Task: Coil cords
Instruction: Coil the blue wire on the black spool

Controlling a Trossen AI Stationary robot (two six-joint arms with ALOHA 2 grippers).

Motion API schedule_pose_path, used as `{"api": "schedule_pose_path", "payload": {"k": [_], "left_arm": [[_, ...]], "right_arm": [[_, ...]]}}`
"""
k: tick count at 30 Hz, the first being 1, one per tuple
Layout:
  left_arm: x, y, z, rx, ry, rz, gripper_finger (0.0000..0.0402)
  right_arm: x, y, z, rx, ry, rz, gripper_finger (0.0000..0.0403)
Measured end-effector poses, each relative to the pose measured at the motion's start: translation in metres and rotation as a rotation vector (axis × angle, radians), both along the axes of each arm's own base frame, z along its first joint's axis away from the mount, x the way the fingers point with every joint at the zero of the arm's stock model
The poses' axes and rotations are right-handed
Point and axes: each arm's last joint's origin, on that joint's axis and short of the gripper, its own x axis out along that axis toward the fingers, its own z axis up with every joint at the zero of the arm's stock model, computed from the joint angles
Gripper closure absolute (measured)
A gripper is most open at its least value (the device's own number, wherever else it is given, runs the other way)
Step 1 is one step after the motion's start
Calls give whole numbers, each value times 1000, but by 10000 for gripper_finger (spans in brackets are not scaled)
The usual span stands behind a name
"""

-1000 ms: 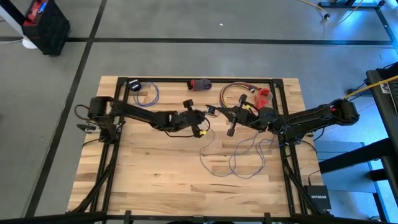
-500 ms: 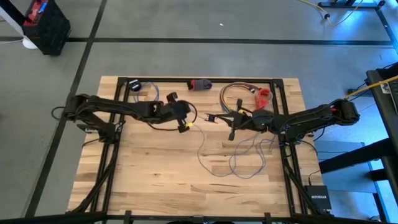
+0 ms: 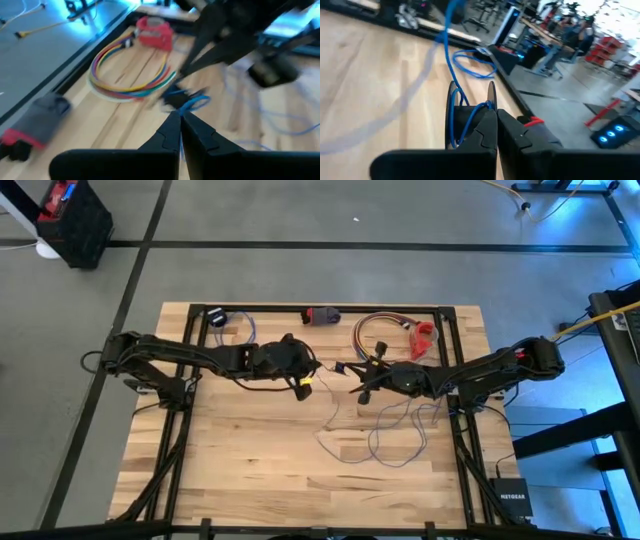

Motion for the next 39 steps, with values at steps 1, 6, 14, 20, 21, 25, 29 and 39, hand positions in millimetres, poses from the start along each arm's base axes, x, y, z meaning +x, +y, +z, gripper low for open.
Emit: {"api": "schedule_pose_path", "payload": {"k": [1, 6, 14, 20, 21, 25, 29, 39], "left_arm": [[1, -2, 1, -6, -13, -4, 400], [4, -11, 7, -18, -123, -28, 400], [27, -14, -11, -1, -192, -43, 400], [35, -20, -28, -2, -146, -60, 400], [36, -21, -29, -1, -150, -60, 400], [39, -23, -35, 25, -128, -30, 400], [42, -23, -45, 29, -99, -17, 398], [44, -22, -51, 49, -72, -21, 396]], "right_arm": [[1, 0, 0, -2, -8, -10, 402], [6, 0, -3, 35, -44, -25, 402], [26, 1, 11, 74, -94, -6, 402], [25, 0, 32, 74, -189, -31, 402], [24, 0, 37, 71, -207, -31, 402], [22, 0, 53, 73, -259, -25, 402], [19, 1, 70, 77, -319, 4, 402], [-2, 1, 102, 77, -422, 43, 402]]}}
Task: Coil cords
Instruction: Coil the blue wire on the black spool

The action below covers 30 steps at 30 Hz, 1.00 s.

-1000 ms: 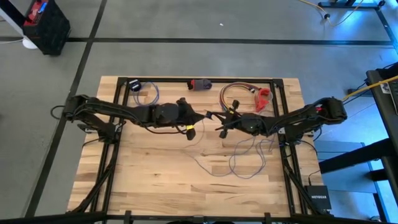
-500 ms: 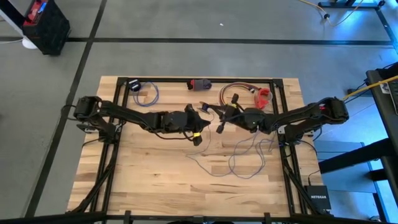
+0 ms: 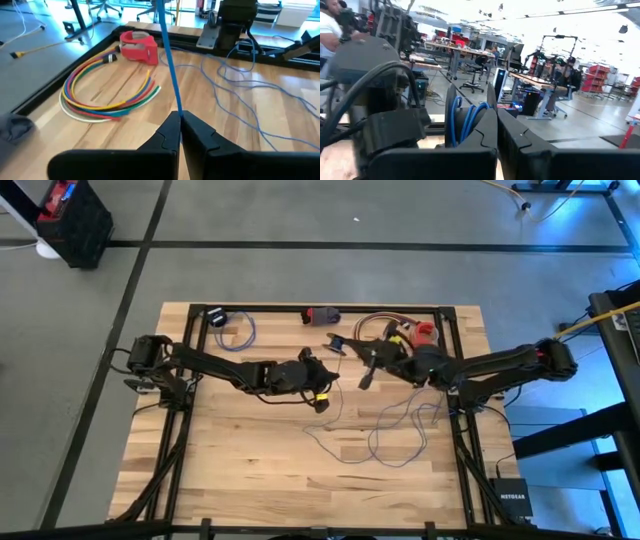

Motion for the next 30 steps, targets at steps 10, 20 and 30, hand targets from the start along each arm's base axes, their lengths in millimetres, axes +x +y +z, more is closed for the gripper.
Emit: {"api": "schedule_pose_path", "payload": {"k": [10, 20, 30], "left_arm": [[-1, 0, -1, 55, 33, -13, 399], [-38, 10, 31, 89, 156, 66, 401], [-62, 20, 63, 7, 67, 78, 401]], "right_arm": [[-11, 1, 6, -5, 33, 48, 402], [-23, 4, -8, 5, 276, 162, 402], [-3, 3, -46, 4, 498, 128, 402]]}}
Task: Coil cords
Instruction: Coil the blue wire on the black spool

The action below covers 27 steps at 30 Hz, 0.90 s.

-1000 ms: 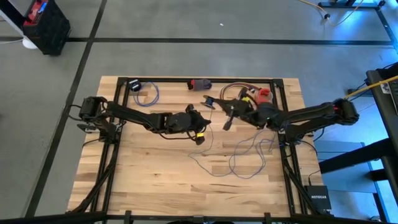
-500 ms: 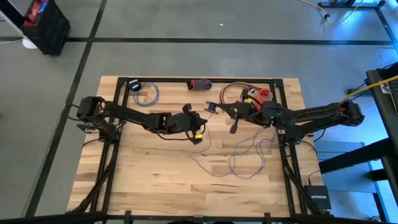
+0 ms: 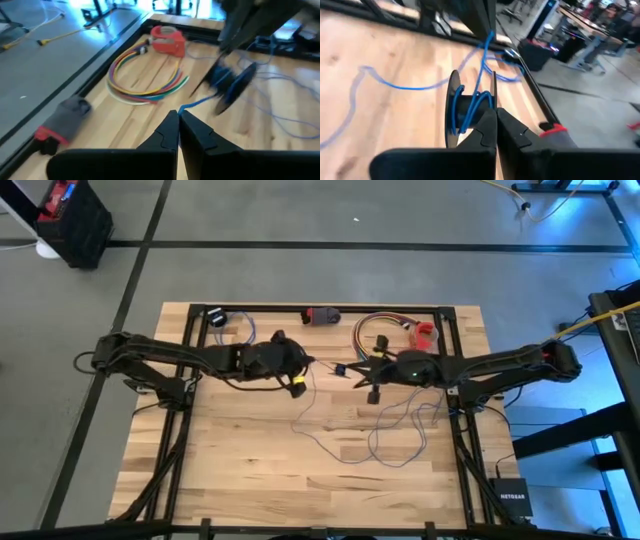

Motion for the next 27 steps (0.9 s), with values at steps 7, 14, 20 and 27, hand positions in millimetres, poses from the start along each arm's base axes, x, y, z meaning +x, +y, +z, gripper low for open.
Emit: {"api": "schedule_pose_path", "payload": {"k": [7, 14, 20, 27], "left_arm": [[13, -6, -6, -48, -60, -31, 401], [30, -13, -16, -58, -121, -50, 401], [43, -18, -28, -35, -139, -70, 401], [50, -20, -38, 57, -92, -107, 400]], "right_arm": [[23, -4, -24, -59, 22, -139, 402], [37, -4, -26, -67, -63, -187, 402], [44, -4, -12, -56, -143, -182, 402], [48, -4, 1, -69, -168, -172, 402]]}}
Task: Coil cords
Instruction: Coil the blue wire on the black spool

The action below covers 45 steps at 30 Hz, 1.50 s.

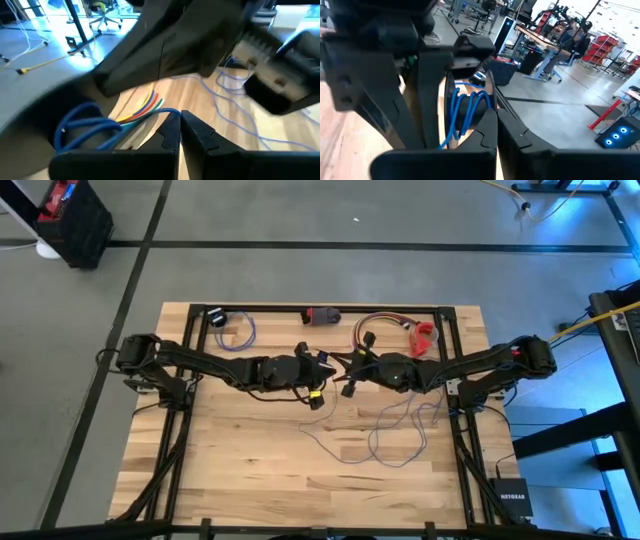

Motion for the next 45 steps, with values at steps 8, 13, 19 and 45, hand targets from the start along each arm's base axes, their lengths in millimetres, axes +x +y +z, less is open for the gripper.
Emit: {"api": "schedule_pose_path", "payload": {"k": [8, 13, 19, 45], "left_arm": [[0, 0, 0, 3, 1, -5, 390], [0, -1, -4, -3, 27, -21, 355], [2, -1, -7, -3, 38, -11, 334], [-4, 8, -32, 73, 257, 136, 399]], "right_arm": [[-3, 0, 7, 2, -24, 12, 402], [-3, 0, 13, 4, -66, 14, 402], [-5, 0, 18, 6, -94, 21, 402], [-40, 4, 47, 94, -101, 160, 402]]}}
